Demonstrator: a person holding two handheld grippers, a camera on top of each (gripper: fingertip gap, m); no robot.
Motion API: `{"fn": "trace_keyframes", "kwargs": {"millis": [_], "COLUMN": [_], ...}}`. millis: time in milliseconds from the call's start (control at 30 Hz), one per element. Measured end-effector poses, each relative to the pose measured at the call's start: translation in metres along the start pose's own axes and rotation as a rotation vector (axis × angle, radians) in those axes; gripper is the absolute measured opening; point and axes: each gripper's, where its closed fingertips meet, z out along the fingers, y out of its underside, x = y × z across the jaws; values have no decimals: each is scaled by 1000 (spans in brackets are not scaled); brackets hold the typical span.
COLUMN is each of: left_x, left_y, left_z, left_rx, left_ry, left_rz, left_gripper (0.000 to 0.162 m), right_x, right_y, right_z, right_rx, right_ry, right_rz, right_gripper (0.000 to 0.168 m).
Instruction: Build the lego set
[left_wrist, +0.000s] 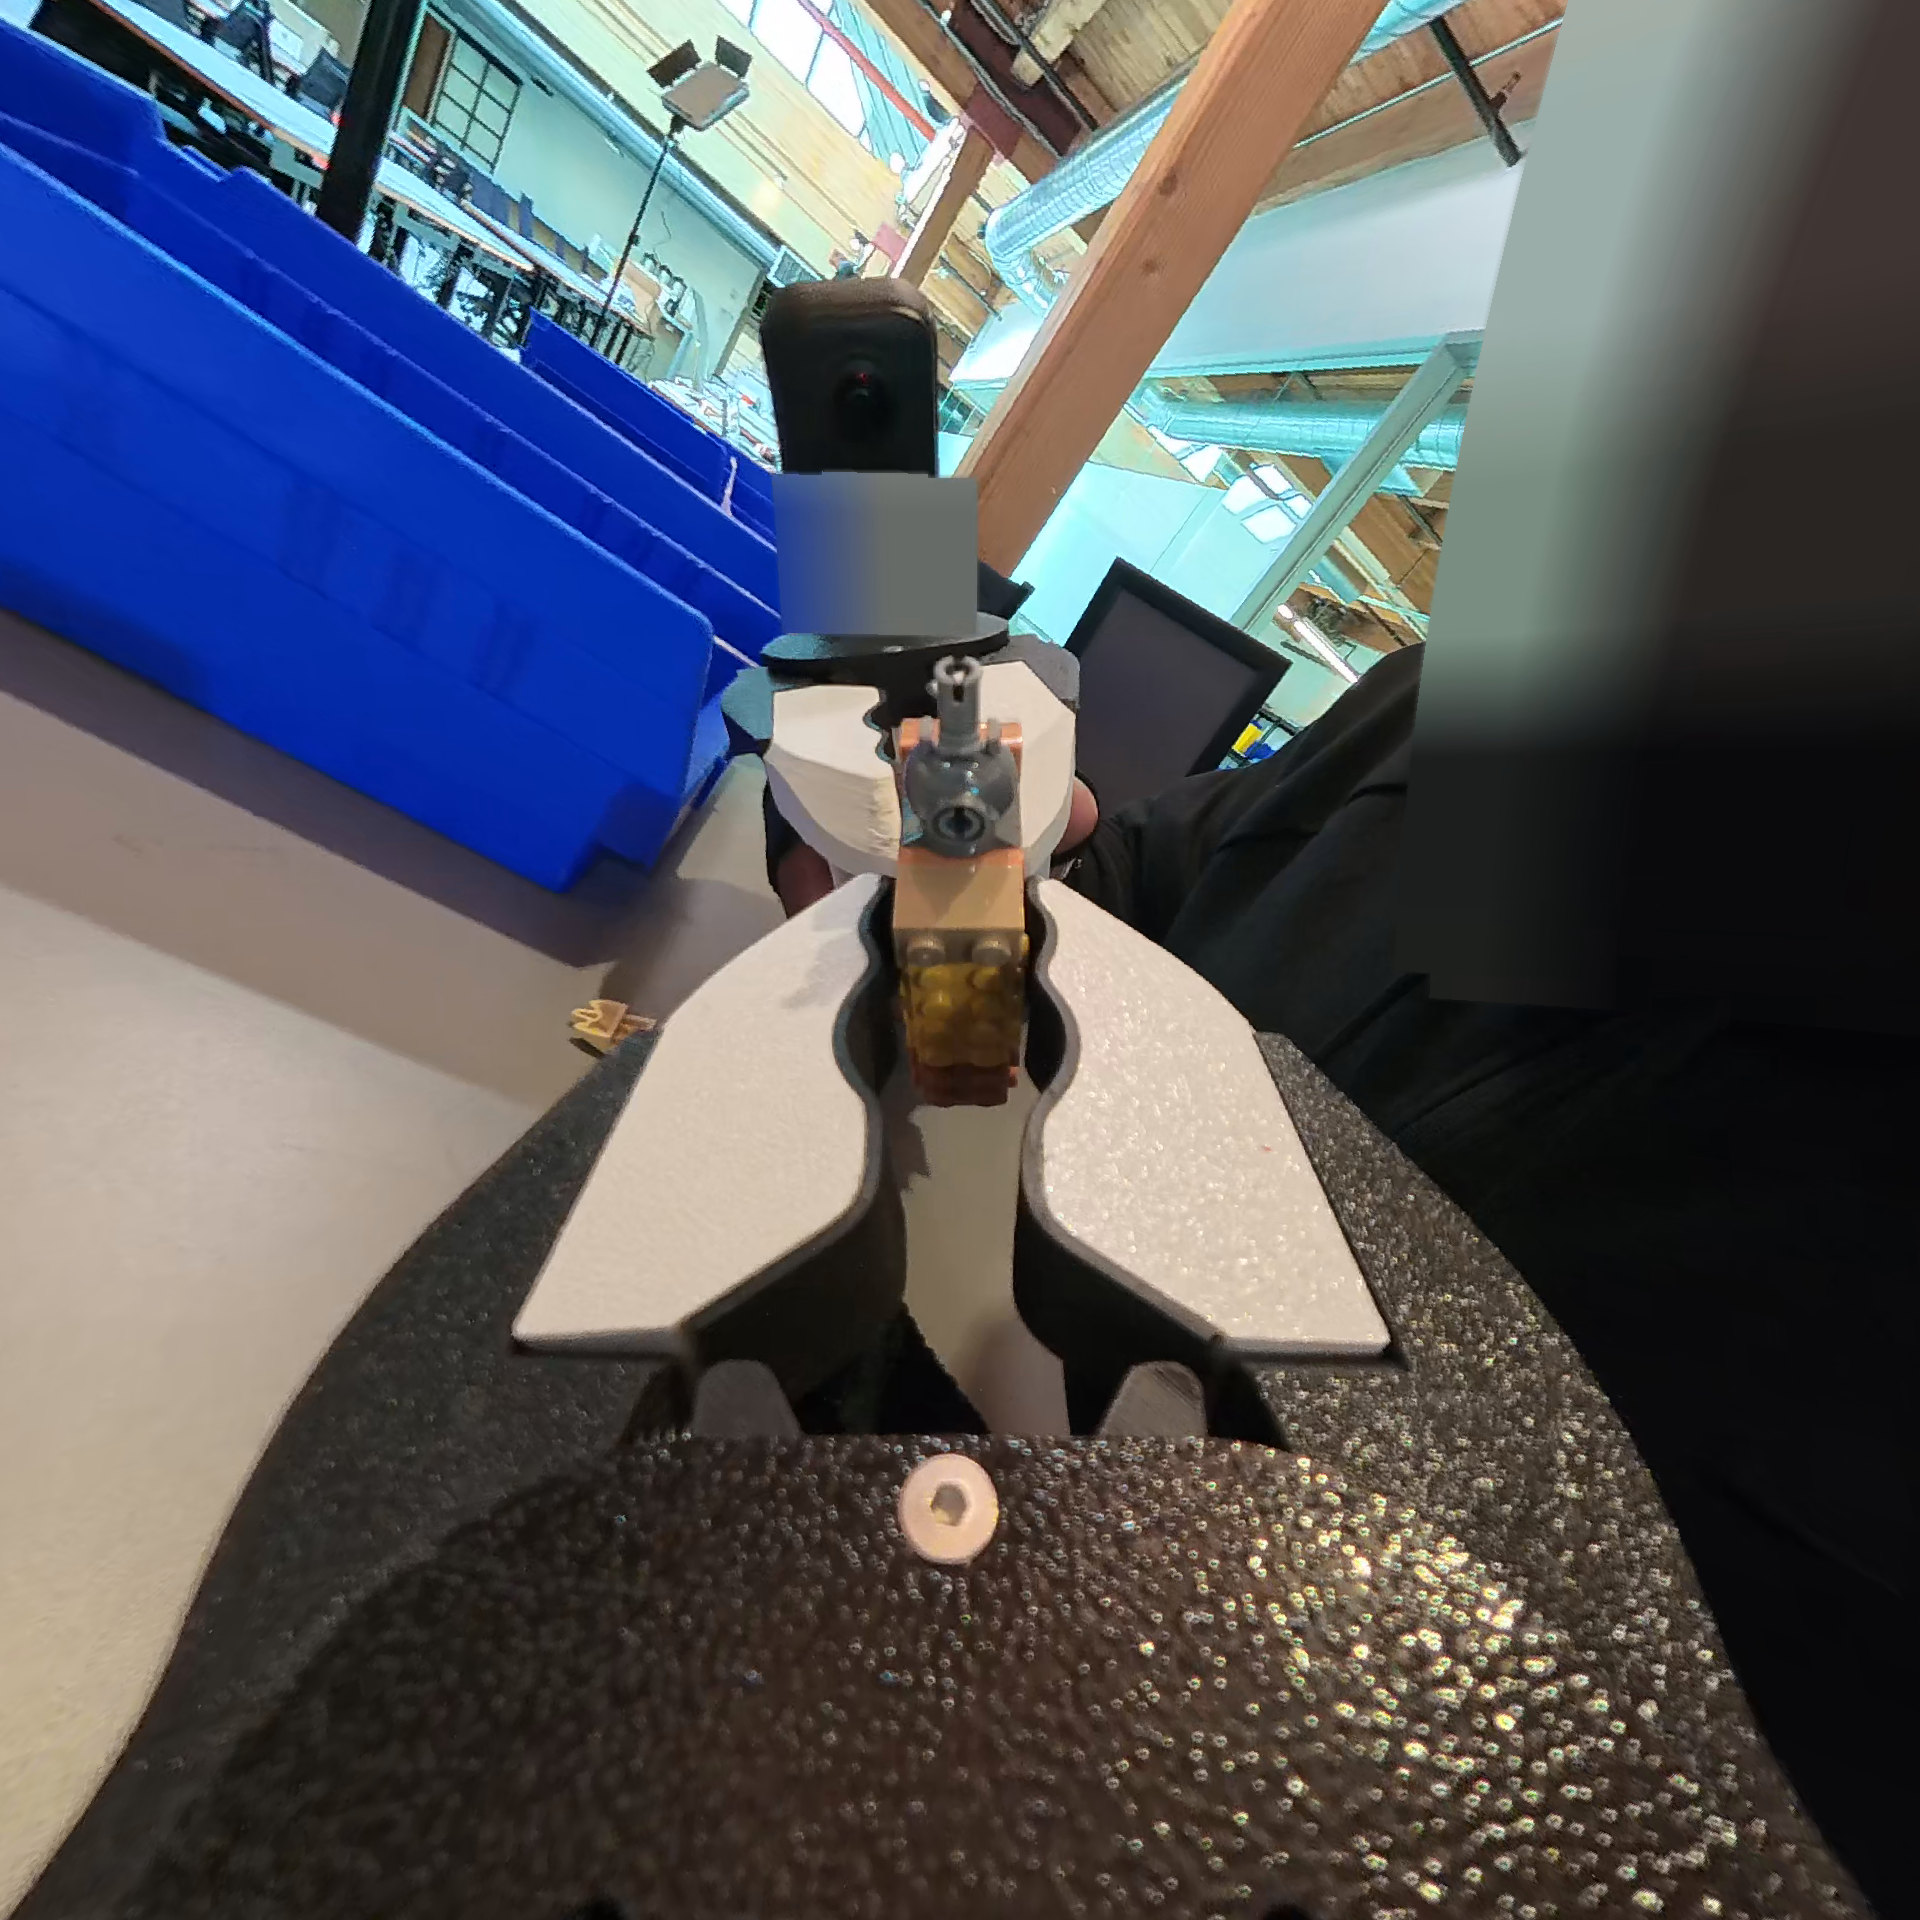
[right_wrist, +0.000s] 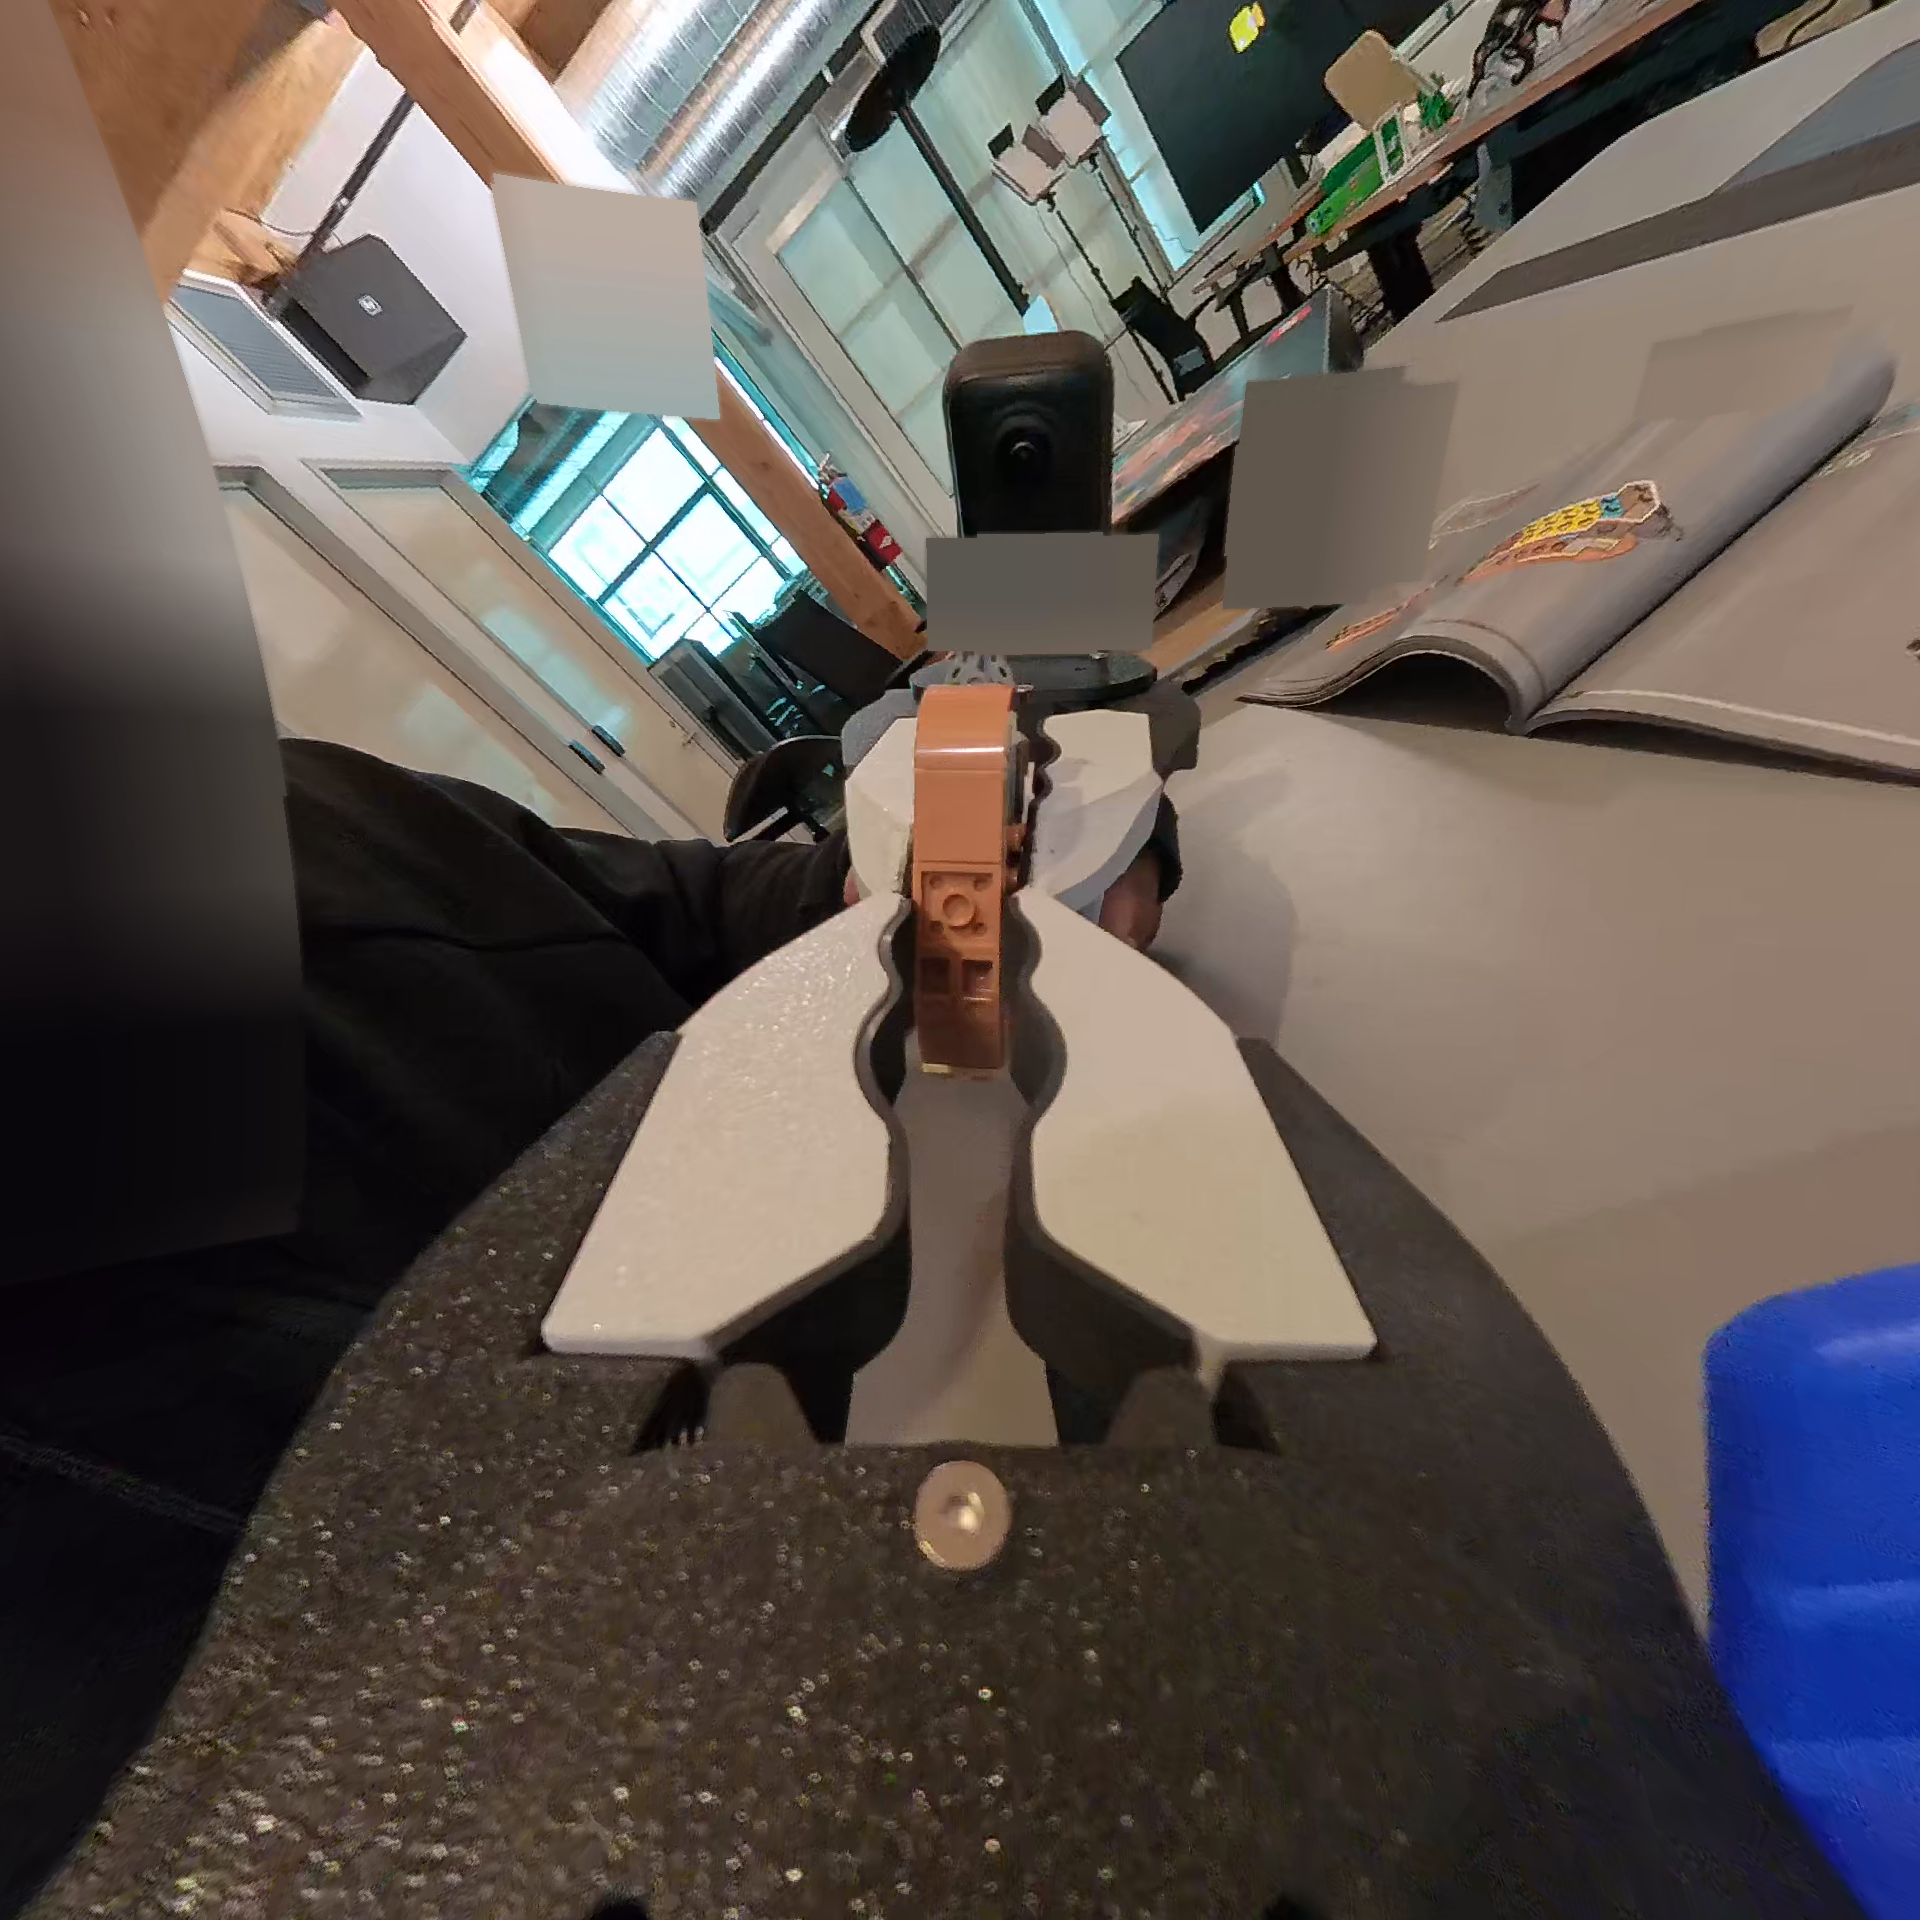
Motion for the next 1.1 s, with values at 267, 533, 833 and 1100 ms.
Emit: {"fn": "trace_keyframes", "kwargs": {"millis": [267, 533, 833, 1100], "left_x": [-7, -8, -8, -8], "left_y": [3, 6, 10, 12], "left_z": [0, 0, 1, 1], "left_rx": [-20, -41, -69, -89], "left_ry": [-61, -74, -72, -71], "left_rz": [11, 17, 16, 22], "left_gripper": [21, 21, 20, 20], "right_x": [7, 9, 9, 8], "right_y": [2, 5, 9, 12], "right_z": [-1, -2, -2, -3], "right_rx": [-44, -81, -128, -142], "right_ry": [105, 137, 154, 130], "right_rz": [-135, -197, -247, -202], "right_gripper": [15, 15, 16, 15]}}
